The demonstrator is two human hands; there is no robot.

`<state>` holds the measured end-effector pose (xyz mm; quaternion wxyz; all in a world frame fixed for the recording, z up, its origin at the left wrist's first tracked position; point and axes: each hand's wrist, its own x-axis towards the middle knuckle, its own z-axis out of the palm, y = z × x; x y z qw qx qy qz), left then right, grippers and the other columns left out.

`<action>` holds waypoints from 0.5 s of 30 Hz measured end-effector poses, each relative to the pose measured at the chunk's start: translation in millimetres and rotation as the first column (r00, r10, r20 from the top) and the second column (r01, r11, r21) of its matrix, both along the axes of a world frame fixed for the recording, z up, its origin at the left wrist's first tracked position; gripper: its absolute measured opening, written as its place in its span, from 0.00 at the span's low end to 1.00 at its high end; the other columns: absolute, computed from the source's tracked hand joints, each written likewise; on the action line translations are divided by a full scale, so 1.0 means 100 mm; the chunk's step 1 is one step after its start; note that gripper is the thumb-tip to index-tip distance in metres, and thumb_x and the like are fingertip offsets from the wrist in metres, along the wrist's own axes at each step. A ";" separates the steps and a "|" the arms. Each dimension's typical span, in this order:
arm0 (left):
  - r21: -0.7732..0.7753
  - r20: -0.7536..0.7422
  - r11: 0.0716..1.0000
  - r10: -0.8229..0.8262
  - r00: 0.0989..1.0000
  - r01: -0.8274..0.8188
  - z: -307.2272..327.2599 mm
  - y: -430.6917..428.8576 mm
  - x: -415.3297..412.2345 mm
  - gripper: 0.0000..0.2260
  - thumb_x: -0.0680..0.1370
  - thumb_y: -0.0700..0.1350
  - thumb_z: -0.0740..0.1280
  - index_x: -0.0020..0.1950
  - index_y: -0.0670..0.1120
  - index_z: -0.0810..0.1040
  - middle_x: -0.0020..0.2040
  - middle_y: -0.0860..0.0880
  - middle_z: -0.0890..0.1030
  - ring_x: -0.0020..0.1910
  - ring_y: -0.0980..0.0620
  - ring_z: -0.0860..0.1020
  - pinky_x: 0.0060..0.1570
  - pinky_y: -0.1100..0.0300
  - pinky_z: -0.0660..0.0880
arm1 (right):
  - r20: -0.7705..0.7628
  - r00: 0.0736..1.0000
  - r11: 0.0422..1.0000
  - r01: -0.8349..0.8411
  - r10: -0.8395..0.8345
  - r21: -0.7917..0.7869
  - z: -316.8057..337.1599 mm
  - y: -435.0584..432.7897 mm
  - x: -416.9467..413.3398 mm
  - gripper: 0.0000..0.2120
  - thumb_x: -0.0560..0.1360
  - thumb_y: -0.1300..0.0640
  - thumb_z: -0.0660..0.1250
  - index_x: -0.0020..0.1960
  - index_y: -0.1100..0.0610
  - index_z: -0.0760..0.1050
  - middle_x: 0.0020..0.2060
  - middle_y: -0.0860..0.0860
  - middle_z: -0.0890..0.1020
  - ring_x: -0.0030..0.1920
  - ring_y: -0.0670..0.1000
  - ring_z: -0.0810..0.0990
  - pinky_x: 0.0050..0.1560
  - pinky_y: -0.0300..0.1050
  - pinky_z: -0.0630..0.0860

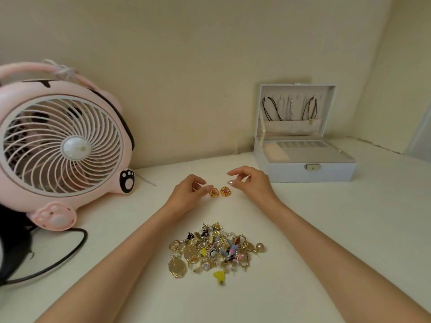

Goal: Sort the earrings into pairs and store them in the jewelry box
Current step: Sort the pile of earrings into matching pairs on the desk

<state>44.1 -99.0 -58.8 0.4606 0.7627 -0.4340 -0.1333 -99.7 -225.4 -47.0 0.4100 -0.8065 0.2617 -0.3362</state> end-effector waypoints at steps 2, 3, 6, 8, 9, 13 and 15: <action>0.074 -0.022 0.996 -0.046 0.999 0.047 0.08 0.14 -0.02 0.13 0.75 0.53 0.67 0.54 0.46 0.75 0.45 0.51 0.76 0.42 0.55 0.74 0.38 0.64 0.69 | -0.030 0.993 0.993 -0.114 0.114 0.008 0.11 0.10 -0.08 0.06 0.70 0.59 0.73 0.46 0.51 0.82 0.37 0.47 0.79 0.34 0.41 0.70 0.39 0.35 0.67; 0.121 -0.039 0.990 -0.073 0.997 0.078 0.12 0.22 -0.03 0.13 0.75 0.52 0.68 0.53 0.45 0.75 0.45 0.51 0.77 0.41 0.54 0.74 0.38 0.64 0.69 | -0.057 0.982 0.984 -0.179 0.179 0.013 0.15 0.17 -0.12 0.06 0.70 0.59 0.72 0.45 0.51 0.82 0.36 0.47 0.79 0.33 0.41 0.70 0.38 0.35 0.67; 0.238 -0.099 0.949 -0.190 0.977 0.209 0.26 0.50 -0.11 0.10 0.74 0.49 0.69 0.49 0.44 0.75 0.41 0.51 0.77 0.38 0.55 0.73 0.36 0.65 0.70 | -0.081 0.942 0.945 -0.325 0.327 0.035 0.20 0.38 -0.24 0.04 0.71 0.59 0.72 0.45 0.53 0.83 0.35 0.46 0.80 0.29 0.38 0.70 0.34 0.29 0.65; 0.282 -0.114 0.909 -0.287 0.951 0.308 0.39 0.71 -0.13 0.07 0.73 0.47 0.71 0.44 0.46 0.75 0.38 0.54 0.76 0.36 0.57 0.72 0.37 0.66 0.70 | -0.075 0.922 0.925 -0.378 0.381 0.045 0.18 0.48 -0.29 0.04 0.71 0.59 0.72 0.45 0.53 0.83 0.36 0.46 0.81 0.30 0.40 0.68 0.35 0.30 0.66; 0.324 -0.115 0.881 -0.324 0.939 0.344 0.46 0.81 -0.14 0.08 0.72 0.47 0.72 0.42 0.46 0.75 0.36 0.55 0.75 0.35 0.58 0.71 0.37 0.66 0.69 | -0.101 0.905 0.911 -0.410 0.413 0.043 0.18 0.52 -0.30 0.04 0.71 0.58 0.72 0.44 0.52 0.83 0.36 0.45 0.80 0.30 0.41 0.67 0.36 0.32 0.66; 0.632 0.055 0.744 -0.321 0.945 0.216 0.64 1.12 -0.24 0.15 0.66 0.57 0.75 0.40 0.51 0.73 0.37 0.56 0.74 0.37 0.56 0.70 0.39 0.62 0.66 | -0.289 0.768 0.800 -0.600 0.572 -0.013 0.25 0.75 -0.24 0.06 0.70 0.59 0.73 0.43 0.48 0.83 0.39 0.47 0.77 0.36 0.48 0.68 0.40 0.37 0.67; 0.728 0.185 0.682 -0.302 0.935 0.076 0.59 1.18 -0.37 0.16 0.66 0.60 0.73 0.41 0.54 0.70 0.39 0.57 0.73 0.37 0.57 0.70 0.38 0.63 0.66 | -0.405 0.707 0.734 -0.669 0.579 -0.118 0.25 0.89 -0.19 0.06 0.70 0.58 0.72 0.44 0.48 0.83 0.40 0.47 0.76 0.40 0.50 0.71 0.44 0.41 0.70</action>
